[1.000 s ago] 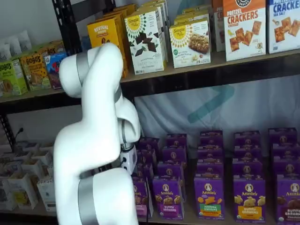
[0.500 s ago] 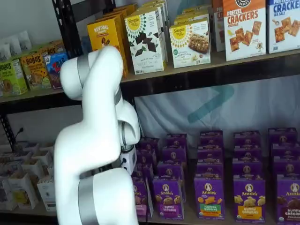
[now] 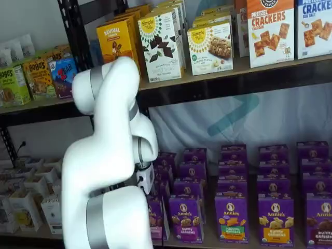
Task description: Pick up the purple box with a pink patch in the middle, on the bottom shelf, the first box from the left
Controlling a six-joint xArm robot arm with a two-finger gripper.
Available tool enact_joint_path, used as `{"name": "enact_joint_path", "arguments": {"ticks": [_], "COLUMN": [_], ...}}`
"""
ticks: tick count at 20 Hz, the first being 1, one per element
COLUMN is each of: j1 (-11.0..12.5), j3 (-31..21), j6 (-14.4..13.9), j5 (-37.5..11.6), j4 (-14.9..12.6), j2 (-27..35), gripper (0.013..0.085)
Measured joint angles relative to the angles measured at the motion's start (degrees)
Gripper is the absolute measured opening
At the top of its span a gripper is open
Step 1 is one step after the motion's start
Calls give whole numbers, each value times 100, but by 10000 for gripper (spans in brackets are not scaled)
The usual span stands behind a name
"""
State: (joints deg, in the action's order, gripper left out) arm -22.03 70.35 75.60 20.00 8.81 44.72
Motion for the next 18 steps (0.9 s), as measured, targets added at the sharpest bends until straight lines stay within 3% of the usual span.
{"name": "enact_joint_path", "arguments": {"ticks": [18], "j1": [49], "j3": [984], "j6": [-346], "j5": [341], "j4": [-430], "j2": [850], "gripper": [850]}}
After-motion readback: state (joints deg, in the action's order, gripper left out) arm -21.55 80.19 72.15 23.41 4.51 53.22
